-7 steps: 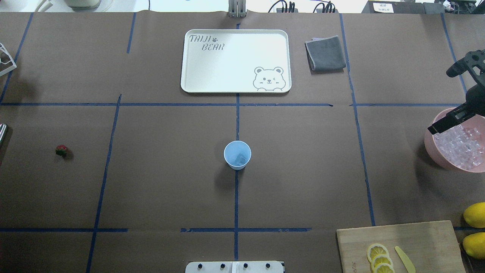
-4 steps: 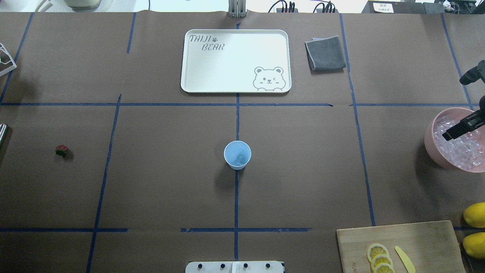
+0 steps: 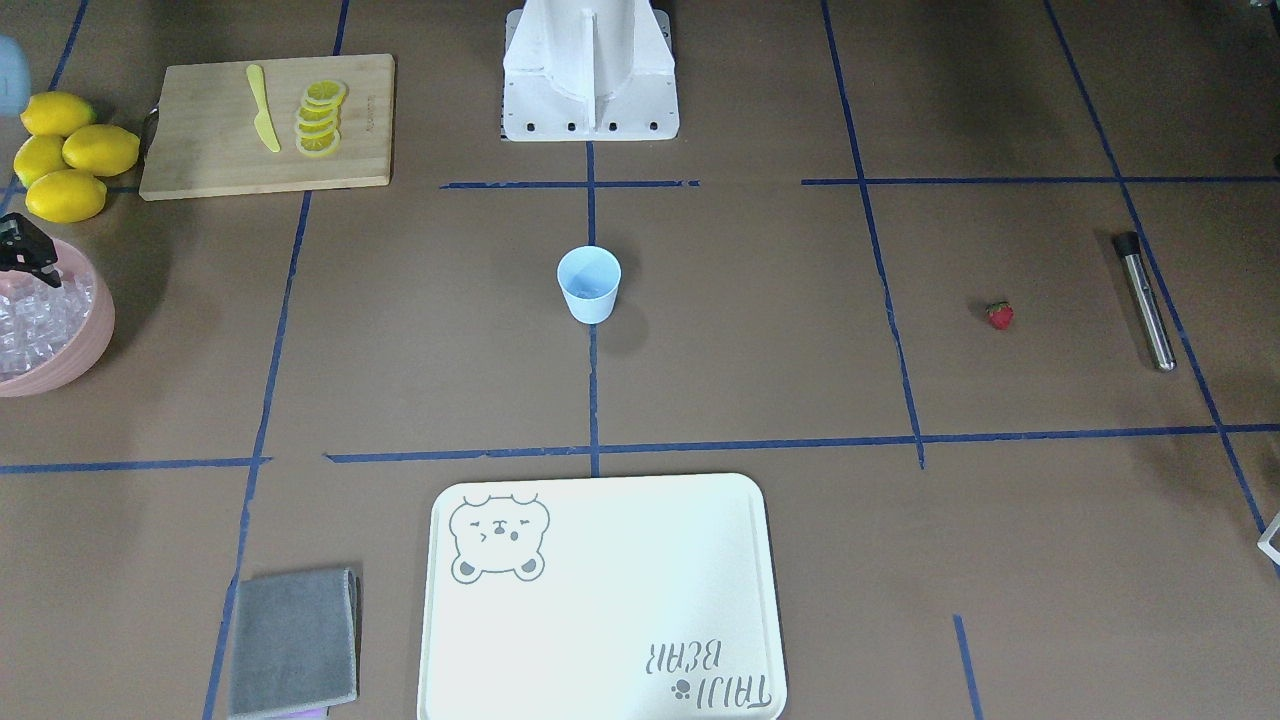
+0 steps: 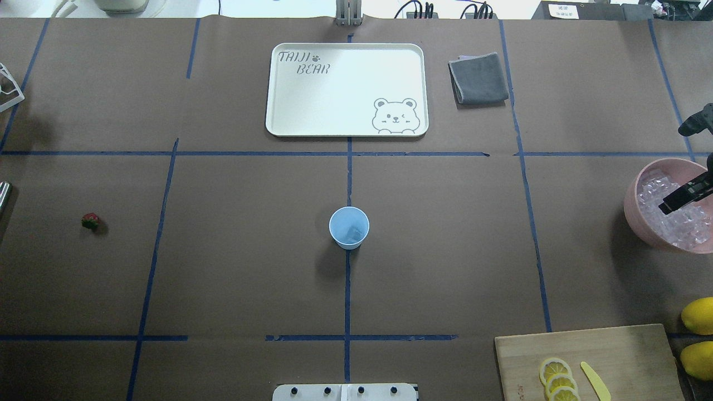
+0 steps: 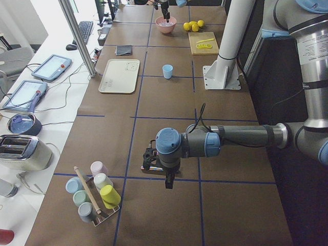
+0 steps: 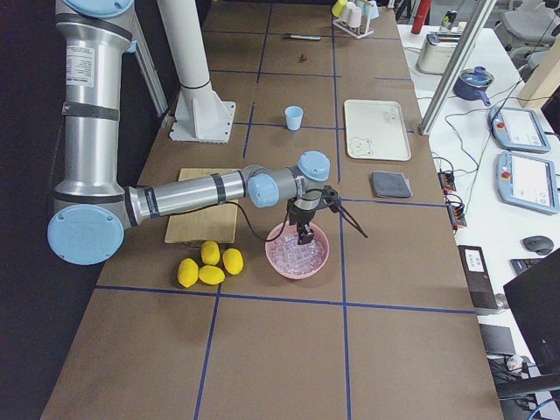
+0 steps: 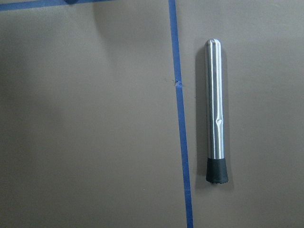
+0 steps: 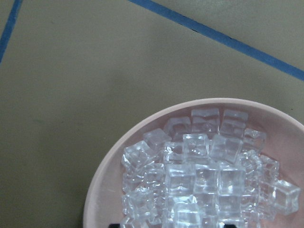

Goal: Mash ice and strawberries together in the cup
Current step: 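Lower the right gripper into the bowl and grasp another ice cube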

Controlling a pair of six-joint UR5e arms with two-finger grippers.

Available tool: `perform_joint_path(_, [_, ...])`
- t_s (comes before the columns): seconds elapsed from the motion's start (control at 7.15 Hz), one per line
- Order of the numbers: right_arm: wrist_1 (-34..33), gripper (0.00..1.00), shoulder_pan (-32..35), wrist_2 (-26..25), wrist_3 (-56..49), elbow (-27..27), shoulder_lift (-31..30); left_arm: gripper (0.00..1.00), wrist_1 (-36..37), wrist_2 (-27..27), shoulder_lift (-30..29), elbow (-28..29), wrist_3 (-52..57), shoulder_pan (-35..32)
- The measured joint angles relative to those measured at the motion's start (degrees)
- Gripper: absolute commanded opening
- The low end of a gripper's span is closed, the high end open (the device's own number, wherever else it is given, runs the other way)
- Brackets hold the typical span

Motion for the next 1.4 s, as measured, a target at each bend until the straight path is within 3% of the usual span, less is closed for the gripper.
perform_joint_path(0.42, [5.5,0.68,-0.1,0.3,0.5,-4.5,0.3,1.00,0.0,0.0,0.1,0.0,0.0,0.0])
perform_joint_path(1.4, [5.9,0.60,-0.2,1.4,0.8,-4.6,0.1,1.00,0.0,0.0,0.1,-0.1,0.0,0.0])
